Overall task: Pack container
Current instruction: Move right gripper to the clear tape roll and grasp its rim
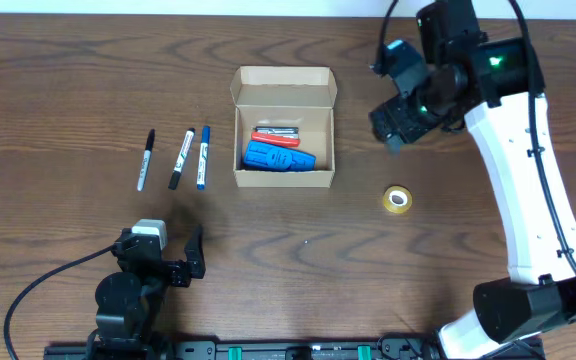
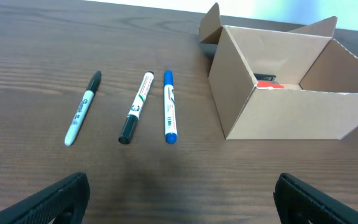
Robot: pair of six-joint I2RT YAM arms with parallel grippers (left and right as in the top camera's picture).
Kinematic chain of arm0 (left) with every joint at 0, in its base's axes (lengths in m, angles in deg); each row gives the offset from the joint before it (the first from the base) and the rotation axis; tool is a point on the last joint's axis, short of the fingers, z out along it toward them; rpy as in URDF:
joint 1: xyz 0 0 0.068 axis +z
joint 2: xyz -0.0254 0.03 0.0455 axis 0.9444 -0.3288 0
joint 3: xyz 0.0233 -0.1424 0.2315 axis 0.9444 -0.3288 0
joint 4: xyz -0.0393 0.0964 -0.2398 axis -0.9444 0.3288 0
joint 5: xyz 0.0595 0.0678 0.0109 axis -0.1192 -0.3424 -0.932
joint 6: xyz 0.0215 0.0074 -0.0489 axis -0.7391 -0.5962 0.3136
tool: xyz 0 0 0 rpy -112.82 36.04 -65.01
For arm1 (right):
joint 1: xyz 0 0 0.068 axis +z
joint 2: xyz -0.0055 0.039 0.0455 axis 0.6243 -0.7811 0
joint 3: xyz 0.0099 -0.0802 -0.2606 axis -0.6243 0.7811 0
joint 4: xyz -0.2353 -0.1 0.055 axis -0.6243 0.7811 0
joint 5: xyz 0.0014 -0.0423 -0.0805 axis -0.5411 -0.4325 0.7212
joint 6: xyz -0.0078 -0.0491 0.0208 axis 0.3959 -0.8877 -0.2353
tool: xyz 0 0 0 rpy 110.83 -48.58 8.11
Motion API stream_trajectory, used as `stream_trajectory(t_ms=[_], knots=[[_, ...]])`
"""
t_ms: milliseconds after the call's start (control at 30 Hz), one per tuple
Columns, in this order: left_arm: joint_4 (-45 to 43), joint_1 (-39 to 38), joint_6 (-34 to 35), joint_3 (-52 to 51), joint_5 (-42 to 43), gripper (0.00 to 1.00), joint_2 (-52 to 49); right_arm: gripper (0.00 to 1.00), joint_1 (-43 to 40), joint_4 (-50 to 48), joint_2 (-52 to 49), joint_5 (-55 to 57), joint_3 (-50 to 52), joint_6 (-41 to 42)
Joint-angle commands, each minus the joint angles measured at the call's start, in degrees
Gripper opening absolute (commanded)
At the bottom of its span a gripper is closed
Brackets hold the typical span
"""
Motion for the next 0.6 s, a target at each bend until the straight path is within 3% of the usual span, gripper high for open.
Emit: stream_trajectory(t_ms=[0, 200, 567], knots=[[0.09, 0.44, -0.24, -1.16, 0.15, 0.95, 0.37, 0.99, -1.81, 0.07, 0.31, -0.55, 3.15, 4.31], [0.09, 0.44, -0.24, -1.16, 0.15, 0.95, 0.37, 0.99, -3.15, -0.46, 0.22, -10.71, 9.09, 4.24], [0.09, 0.44, -0.24, -1.16, 0.15, 0.95, 0.37, 0.99, -3.04, -11.56, 0.2, -9.99, 24.52, 6.95]])
